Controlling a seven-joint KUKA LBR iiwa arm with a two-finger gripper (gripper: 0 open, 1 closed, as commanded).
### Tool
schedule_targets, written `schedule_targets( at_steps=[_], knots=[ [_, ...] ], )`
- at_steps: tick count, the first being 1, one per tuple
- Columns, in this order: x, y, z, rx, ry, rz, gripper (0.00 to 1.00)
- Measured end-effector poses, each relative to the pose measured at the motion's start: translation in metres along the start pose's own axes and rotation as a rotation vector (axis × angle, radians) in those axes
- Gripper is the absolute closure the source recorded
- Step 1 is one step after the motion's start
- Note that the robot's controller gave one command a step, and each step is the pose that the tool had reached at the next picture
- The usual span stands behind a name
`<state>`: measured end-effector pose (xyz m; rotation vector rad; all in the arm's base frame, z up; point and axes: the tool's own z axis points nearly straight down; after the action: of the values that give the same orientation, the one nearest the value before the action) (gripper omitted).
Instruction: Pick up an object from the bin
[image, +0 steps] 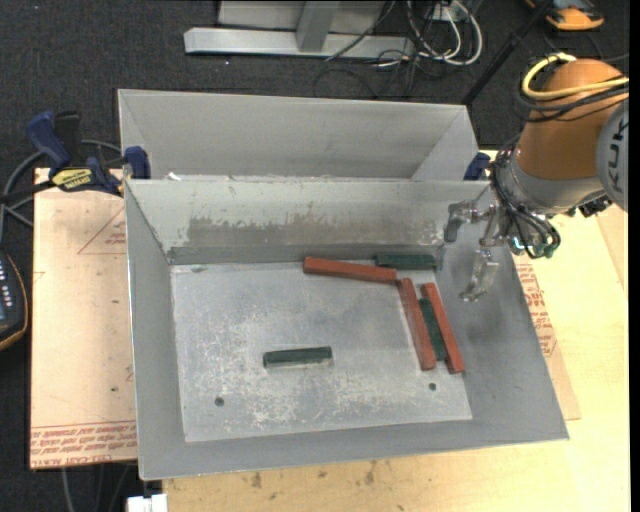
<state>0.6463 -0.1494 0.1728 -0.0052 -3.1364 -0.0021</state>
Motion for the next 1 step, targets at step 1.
schedule_targets(
  at_steps=[1],
  knots=[
    [-0.0052, 0.0082, 0.103, -0.001, -0.005, 0.184, 0.0]
  ],
)
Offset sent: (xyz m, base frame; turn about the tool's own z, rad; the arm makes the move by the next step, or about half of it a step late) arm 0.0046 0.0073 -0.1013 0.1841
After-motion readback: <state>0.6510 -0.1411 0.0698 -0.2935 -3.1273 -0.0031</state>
